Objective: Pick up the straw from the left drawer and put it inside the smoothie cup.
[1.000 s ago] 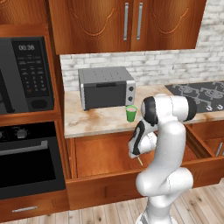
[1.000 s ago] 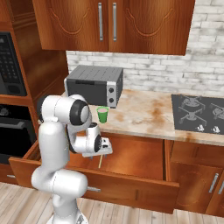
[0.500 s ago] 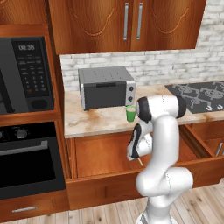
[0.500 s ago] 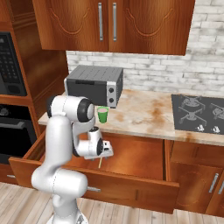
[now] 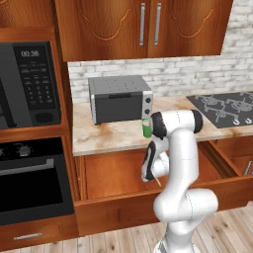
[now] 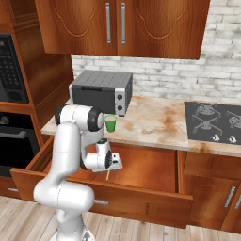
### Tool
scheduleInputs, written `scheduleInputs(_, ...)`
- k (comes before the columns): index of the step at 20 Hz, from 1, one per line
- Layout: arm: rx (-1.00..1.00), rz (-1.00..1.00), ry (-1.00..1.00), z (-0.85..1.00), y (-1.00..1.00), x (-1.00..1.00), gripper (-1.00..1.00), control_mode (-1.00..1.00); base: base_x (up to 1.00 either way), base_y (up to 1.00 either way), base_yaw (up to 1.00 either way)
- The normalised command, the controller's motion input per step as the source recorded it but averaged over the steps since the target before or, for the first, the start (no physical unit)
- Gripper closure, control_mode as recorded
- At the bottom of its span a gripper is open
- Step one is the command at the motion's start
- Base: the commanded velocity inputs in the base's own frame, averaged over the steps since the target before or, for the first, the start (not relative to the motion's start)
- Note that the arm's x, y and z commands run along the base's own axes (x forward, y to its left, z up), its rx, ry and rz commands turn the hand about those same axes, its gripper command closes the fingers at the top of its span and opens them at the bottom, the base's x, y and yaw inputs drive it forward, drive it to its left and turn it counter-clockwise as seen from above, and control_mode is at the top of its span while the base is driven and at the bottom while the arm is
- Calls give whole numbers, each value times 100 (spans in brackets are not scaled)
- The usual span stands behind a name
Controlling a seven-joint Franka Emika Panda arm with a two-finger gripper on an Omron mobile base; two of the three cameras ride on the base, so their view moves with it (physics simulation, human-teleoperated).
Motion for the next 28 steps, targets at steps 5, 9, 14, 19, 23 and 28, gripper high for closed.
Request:
scheduleInputs(5,0,0,0,-47,-15,1,100,-100,0,0,0)
scheduleInputs(9,0,0,0,-51,-41,-31,100,-100,0,0,0)
scheduleInputs(14,0,0,7,-27,-61,-71,100,-100,0,0,0)
scheduleInputs(19,1,1,2,-3,-49,-36,100,-100,0,0,0)
scheduleInputs(23,3,8,0,16,-23,0,100,-100,0,0,0)
scheduleInputs(28,3,14,0,57,-11,0,100,-100,0,0,0)
